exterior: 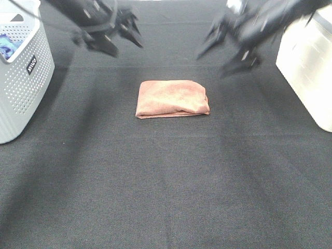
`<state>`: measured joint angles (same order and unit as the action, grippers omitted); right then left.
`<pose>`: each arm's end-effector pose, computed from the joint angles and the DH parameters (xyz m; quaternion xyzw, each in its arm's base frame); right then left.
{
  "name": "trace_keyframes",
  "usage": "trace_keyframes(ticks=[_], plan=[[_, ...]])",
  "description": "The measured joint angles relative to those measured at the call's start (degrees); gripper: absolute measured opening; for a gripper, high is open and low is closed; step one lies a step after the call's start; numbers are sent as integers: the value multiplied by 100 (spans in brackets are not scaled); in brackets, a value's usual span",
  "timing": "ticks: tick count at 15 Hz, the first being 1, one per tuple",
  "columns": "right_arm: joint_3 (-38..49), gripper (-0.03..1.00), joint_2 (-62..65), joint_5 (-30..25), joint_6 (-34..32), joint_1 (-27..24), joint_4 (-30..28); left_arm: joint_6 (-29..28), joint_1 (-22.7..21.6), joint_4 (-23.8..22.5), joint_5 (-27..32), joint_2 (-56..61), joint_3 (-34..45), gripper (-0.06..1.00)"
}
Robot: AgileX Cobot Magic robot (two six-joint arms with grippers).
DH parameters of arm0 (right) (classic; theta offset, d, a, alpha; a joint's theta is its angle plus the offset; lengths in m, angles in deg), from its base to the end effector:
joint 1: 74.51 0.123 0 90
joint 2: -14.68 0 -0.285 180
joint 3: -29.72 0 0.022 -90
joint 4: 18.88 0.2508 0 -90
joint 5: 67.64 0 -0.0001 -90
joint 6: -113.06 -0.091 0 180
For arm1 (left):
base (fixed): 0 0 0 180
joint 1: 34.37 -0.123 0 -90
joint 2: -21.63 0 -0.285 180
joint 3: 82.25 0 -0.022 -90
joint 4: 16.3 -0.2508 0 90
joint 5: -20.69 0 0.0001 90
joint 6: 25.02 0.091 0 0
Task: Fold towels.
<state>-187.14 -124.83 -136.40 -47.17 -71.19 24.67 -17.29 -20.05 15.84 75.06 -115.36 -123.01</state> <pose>0.4807 0.0864 0.2074 -0.0794 0.9289 0.3413 0.1196 0.4805 -0.1633 0.2440 0.0807 0.9312 -0.2721 0.2286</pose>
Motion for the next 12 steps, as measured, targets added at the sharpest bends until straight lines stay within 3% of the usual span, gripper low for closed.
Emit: trace_keyframes(ticks=[4,6,7,9,12], plan=[[0,84,1014,-34,-636,0,-1049,-355,23,-1083,888,945,0,70],[143,84,1765,-40,-842,0,-1616,-773,23,-2068,1381,1656,0,70],[143,84,1765,-40,-842,0,-1616,-773,23,-2068,1381,1656,0,70],[653,84,2475,-46,-854,0,-1948,-1014,23,-2676,1495,2177,23,70],[1896,84,3776,-74,-854,0,-2389,-1169,23,-2939,1501,3386,922,70]])
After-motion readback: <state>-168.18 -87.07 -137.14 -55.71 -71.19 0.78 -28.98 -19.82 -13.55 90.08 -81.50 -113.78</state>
